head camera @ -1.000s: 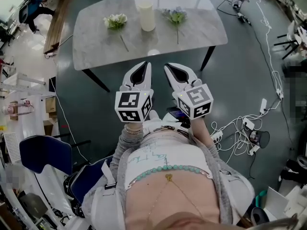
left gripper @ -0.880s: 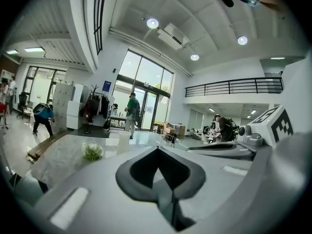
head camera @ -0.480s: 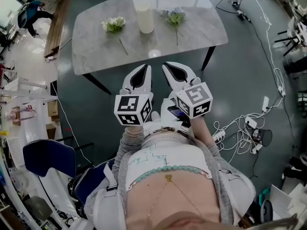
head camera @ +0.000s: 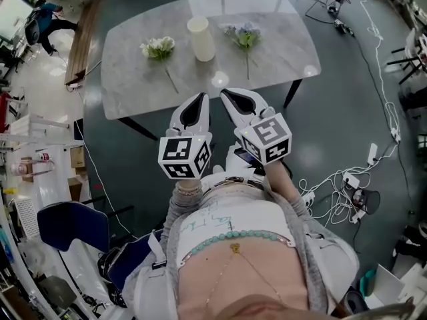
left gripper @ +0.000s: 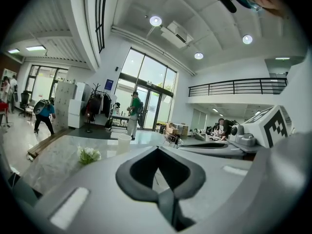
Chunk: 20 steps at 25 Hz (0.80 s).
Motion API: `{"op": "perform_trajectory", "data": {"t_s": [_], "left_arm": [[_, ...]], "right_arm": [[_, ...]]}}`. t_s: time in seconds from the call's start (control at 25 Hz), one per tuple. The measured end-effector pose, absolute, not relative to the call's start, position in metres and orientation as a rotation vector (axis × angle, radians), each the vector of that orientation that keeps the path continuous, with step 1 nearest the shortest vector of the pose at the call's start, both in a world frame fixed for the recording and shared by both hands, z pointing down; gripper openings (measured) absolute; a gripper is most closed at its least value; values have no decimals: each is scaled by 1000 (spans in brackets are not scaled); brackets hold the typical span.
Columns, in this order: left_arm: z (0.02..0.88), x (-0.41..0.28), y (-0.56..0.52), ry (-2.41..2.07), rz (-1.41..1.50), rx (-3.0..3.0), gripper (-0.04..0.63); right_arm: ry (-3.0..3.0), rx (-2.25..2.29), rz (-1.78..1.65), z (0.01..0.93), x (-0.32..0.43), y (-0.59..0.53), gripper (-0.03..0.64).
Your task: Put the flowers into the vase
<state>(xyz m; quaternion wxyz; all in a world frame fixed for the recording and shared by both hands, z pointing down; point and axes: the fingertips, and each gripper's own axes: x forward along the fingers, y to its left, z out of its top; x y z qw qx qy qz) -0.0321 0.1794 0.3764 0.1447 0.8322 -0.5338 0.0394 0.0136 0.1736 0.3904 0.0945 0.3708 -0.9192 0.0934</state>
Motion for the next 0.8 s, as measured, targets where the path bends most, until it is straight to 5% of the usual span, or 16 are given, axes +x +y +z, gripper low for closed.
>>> {"op": "perform_trajectory", "data": {"t_s": [0.8], "left_arm": [[370, -16, 99, -1715, 123, 2255, 2]], "right_arm": [[-2782, 885, 263, 382, 35, 83, 26]]}}
